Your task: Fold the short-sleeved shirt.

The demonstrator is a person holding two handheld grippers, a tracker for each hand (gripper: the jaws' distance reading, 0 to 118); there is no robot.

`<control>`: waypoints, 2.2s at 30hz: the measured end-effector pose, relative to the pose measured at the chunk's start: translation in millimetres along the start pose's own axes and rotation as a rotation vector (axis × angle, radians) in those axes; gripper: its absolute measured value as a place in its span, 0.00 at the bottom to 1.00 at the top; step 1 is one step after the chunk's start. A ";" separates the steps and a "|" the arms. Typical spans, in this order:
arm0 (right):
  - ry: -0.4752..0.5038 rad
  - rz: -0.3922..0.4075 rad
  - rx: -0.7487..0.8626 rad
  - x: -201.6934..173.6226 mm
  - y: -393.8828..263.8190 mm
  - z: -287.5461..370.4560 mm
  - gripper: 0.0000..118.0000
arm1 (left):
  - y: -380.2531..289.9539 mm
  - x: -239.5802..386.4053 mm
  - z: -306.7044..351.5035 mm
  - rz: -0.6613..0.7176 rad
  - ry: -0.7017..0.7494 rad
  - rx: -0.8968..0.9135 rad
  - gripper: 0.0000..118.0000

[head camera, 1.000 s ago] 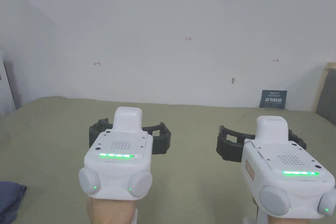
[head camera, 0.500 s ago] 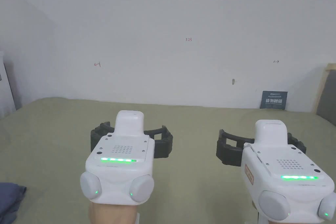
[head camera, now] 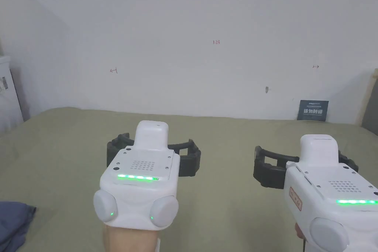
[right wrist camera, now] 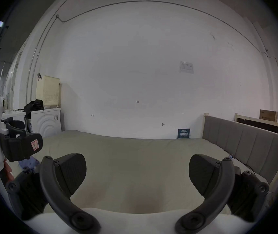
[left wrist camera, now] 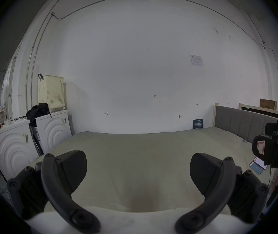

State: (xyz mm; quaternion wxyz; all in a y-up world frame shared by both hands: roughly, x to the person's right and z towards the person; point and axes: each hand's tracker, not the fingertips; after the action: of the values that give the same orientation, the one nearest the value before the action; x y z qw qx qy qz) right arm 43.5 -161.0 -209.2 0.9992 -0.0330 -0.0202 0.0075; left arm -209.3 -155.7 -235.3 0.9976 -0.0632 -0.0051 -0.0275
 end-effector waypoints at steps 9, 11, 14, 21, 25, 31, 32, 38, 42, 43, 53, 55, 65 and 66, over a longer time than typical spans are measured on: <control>-0.048 -0.013 -0.076 3.4 9.8 -12.7 1.00 | -0.5 -5.4 -1.2 0.017 0.003 -0.022 1.00; -0.041 -0.027 -0.093 4.2 12.3 -12.6 1.00 | -1.4 -5.9 -1.8 0.017 0.001 -0.031 1.00; -0.052 -0.004 -0.113 0.4 12.1 -14.8 1.00 | -2.3 -5.2 -3.4 0.018 -0.006 -0.040 1.00; -0.051 0.047 -0.098 -8.8 8.8 -13.3 1.00 | -0.7 -3.5 -3.3 0.029 -0.016 -0.049 1.00; -0.034 0.003 -0.123 -7.5 11.8 -16.7 1.00 | -1.0 -2.8 -2.4 0.029 -0.006 -0.049 1.00; -0.121 0.036 -0.134 -13.1 12.0 -17.9 1.00 | 0.1 -6.4 -2.1 0.041 -0.019 -0.060 1.00; -0.111 0.040 -0.133 -12.7 12.1 -17.8 1.00 | 0.1 -6.3 -1.8 0.042 -0.018 -0.059 1.00; -0.081 0.027 -0.133 -12.5 11.6 -15.6 1.00 | 2.4 -5.8 -0.3 0.043 -0.025 -0.058 1.00; -0.040 0.039 -0.099 -11.7 12.1 -10.5 1.00 | 1.5 -5.2 0.4 0.043 -0.031 -0.062 1.00; -0.051 0.044 -0.086 -13.4 11.7 -9.4 1.00 | 0.8 -5.2 0.1 0.044 -0.030 -0.065 1.00; -0.065 -0.062 -0.195 -4.6 15.8 -19.9 1.00 | -2.1 -6.1 -2.1 0.050 -0.036 -0.087 1.00; -0.066 -0.055 -0.189 -5.5 13.3 -19.8 1.00 | -2.2 -6.9 -2.0 0.051 -0.032 -0.086 1.00; -0.083 0.012 -0.119 -11.4 11.2 -14.1 1.00 | -2.1 -8.9 -0.6 0.055 -0.034 -0.086 1.00; -0.089 0.020 -0.116 -11.8 11.2 -14.1 1.00 | -2.1 -9.1 -0.6 0.053 -0.034 -0.086 1.00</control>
State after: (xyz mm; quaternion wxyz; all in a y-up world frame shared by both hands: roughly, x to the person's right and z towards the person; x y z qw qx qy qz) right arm 32.1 -151.0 -224.6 0.9936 -0.0909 -0.0648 0.0178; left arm -218.5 -157.3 -235.7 0.9941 -0.1066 -0.0190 0.0000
